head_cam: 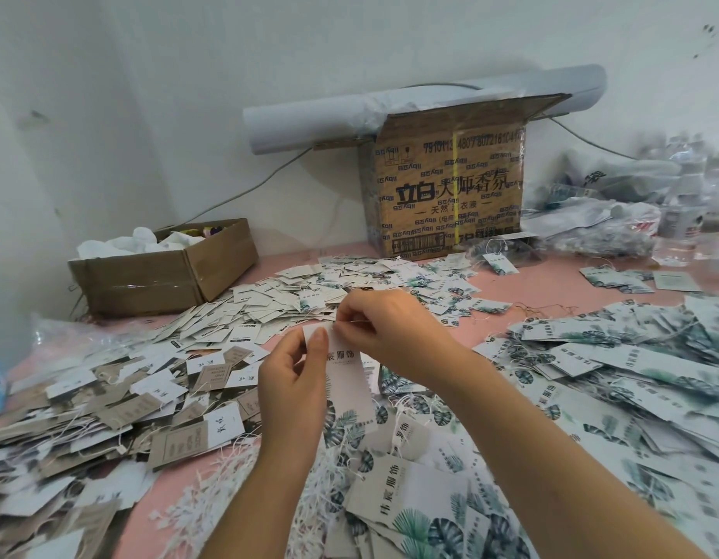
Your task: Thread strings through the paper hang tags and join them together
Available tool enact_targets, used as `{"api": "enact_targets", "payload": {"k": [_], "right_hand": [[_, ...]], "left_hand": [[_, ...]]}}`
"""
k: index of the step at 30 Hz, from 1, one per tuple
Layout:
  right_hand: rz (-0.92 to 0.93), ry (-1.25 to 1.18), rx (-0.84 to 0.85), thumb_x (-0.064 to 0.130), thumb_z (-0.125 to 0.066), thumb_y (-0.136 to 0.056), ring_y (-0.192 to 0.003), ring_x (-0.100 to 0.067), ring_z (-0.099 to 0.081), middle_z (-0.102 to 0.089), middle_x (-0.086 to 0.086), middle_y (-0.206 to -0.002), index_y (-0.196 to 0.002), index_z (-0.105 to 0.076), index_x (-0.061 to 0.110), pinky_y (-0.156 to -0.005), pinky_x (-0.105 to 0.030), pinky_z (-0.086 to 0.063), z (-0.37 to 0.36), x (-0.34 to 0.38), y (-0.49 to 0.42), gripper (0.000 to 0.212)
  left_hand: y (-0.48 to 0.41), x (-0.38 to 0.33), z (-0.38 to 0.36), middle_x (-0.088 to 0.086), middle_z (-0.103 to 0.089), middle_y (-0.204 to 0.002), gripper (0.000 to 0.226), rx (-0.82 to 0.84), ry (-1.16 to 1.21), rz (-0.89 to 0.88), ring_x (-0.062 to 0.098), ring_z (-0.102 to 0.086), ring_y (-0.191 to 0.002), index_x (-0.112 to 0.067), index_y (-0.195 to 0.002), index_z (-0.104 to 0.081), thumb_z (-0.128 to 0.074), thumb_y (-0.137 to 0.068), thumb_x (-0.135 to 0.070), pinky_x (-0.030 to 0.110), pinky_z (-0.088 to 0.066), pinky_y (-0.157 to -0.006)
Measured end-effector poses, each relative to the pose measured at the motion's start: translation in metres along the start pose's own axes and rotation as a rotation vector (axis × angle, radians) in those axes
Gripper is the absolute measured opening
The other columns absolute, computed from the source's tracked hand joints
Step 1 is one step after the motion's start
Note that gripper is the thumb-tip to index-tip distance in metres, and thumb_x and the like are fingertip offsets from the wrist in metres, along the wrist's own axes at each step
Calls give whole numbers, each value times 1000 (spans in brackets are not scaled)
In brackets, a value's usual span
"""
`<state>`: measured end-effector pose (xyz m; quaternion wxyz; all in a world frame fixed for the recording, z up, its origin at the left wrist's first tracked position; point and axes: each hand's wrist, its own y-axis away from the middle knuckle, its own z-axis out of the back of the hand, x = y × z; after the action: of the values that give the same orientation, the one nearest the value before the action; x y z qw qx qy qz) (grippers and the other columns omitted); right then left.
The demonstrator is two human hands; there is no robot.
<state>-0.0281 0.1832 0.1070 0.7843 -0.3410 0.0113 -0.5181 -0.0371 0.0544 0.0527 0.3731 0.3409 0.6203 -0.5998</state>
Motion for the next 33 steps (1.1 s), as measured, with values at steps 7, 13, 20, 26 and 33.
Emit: {"api": "enact_targets", "payload": {"k": [7, 13, 20, 26, 33], "right_hand": [[-2, 48, -18, 22, -50, -93, -76, -19, -56, -65, -3, -85, -94, -61, 11, -71, -34, -47, 0, 0, 0, 15], [-6, 35, 9, 21, -51, -92, -74, -19, -56, -65, -3, -81, -91, -61, 12, -70, -34, -48, 0, -2, -1, 14], [-44, -158, -31, 21, -56, -91, -70, -13, -57, -63, 3, -76, -89, -64, 12, -67, -30, -49, 1, -4, 1, 12], [-47, -162, 18, 25, -58, -90, -62, -4, -50, -55, 12, -67, -90, -65, 17, -63, -28, -47, 1, -4, -2, 11], [-30, -184, 61, 26, -60, -90, -61, -1, -48, -53, 15, -67, -87, -63, 20, -59, -24, -43, -2, -3, -3, 7]], "left_hand": [[1, 1, -2, 20, -44, -66, 32, 57, -17, -22, 16, -36, -58, -2, -78, -52, -50, -94, -29, 31, -30, -54], [2, 2, -2, -5, -43, -56, 29, 63, -14, -26, 8, -37, -51, -20, -70, -56, -48, -95, -32, 22, -32, -50], [0, 3, -2, -7, -65, -69, 43, 68, 76, 53, 5, -58, -55, -34, -87, -66, -34, -101, -9, 18, -47, -48], [1, 2, -3, -5, -64, -76, 25, 72, 73, 44, 7, -55, -54, -25, -92, -59, -41, -99, -10, 18, -46, -48], [1, -3, -1, -9, -60, -67, 21, 68, 66, 63, 4, -46, -51, -24, -84, -57, -45, -97, -14, 16, -39, -43]]}}
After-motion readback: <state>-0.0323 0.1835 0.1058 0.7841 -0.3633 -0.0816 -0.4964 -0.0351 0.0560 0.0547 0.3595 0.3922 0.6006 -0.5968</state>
